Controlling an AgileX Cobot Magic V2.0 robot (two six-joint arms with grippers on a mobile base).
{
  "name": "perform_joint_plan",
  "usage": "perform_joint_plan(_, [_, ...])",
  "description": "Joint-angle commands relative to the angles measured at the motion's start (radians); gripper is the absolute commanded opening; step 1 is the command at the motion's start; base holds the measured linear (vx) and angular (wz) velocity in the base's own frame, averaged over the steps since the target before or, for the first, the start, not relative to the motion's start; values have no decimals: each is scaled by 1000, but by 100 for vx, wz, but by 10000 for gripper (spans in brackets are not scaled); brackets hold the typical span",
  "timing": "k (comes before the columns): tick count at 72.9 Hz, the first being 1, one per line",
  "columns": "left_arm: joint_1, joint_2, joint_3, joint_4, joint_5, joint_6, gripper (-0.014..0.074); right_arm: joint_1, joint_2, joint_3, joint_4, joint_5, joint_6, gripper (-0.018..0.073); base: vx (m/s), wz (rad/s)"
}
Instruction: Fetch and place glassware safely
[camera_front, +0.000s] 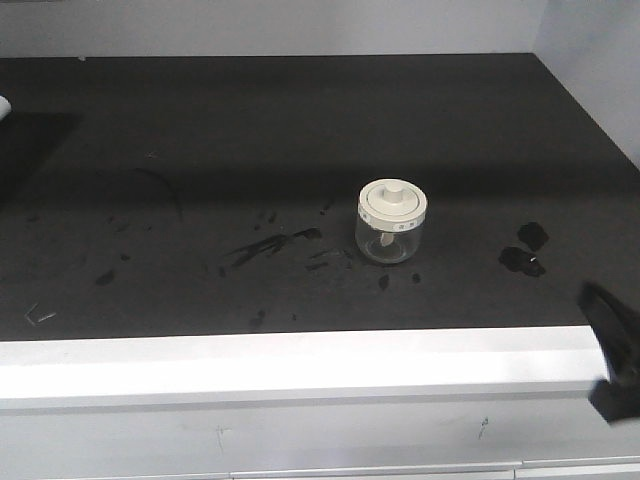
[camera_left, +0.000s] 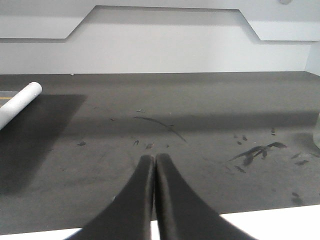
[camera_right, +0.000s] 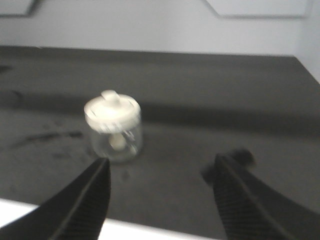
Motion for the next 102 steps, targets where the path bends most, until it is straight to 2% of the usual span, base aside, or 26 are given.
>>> perform_joint_plan(1, [1,8,-27,-9,-68,-7,-7,1,143,-82,-16,-208,-8,451,0,0])
perform_joint_plan(12, [1,8,-27,-9,-68,-7,-7,1,396,-193,-18,-406,7,451,0,0])
perform_joint_plan(20, [1,8,-27,-9,-68,-7,-7,1,569,-297,-18,-501,22,451,0,0])
perform_joint_plan(31, [1,8,-27,-9,-68,-7,-7,11,782,-433,-68,-523,29,449,0,0])
perform_joint_plan(46, [1,8,-27,-9,-68,-7,-7,11,991,-570,-212,-587,135,449,0,0])
perform_joint_plan(68, [1,8,-27,-9,-68,-7,-7,10,1192,-611,-239,-686,148,436,0,0])
perform_joint_plan(75, [1,8,-27,-9,-68,-7,-7,10,1223,-611,-297,-684,148,379,0,0])
perform_joint_plan(80, [1,8,-27,-9,-68,-7,-7,10,1233,-611,-336,-680,149,302,0,0])
perform_joint_plan(94, [1,8,-27,-9,-68,-7,-7,10,1236,-611,-354,-630,152,-3,0,0])
perform_joint_plan(102, [1,8,-27,-9,-68,-7,-7,10,1228,-611,-352,-622,157,-9,0,0])
